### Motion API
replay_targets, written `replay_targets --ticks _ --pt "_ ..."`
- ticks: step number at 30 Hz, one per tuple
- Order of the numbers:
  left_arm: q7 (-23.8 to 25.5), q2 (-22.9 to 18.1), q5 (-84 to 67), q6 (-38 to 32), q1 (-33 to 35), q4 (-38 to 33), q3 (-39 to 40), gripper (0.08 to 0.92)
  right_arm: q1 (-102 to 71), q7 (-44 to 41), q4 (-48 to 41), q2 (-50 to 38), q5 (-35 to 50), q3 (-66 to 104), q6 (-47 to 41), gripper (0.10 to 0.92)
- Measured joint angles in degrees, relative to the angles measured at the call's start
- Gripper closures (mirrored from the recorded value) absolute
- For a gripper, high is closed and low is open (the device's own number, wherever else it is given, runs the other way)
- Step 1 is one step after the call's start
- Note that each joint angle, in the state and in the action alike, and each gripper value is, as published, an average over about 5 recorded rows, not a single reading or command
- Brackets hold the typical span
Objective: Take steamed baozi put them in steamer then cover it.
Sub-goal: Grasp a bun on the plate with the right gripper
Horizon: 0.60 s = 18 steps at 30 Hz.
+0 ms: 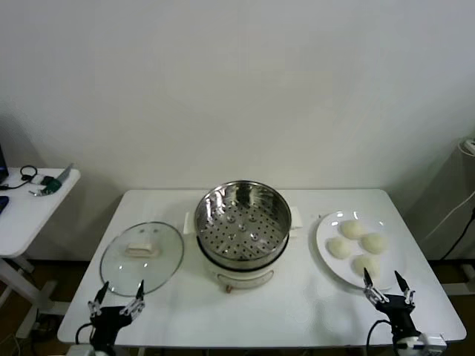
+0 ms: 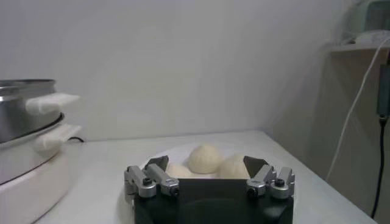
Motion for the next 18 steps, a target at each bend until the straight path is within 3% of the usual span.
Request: replay_targets --ticks 9,14,18 --pt "0.0 0.2 0.1 0.3 -0.3 -0.7 0.4 0.177 22.1 -5.1 -11.5 -12.5 -2.5 -9.8 -9.2 0.203" --pt "0.2 0.2 0.1 0.1 -0.1 -1.1 0.7 0.177 39.5 -18.0 -21.0 -22.1 -9.8 -25.2 -9.8 0.203" --pt "0.4 0.2 0.1 -0.3 0.2 -1.3 0.8 0.177 54.8 -32.3 -29.9 -27.2 -18.0 -40.3 -4.9 0.203"
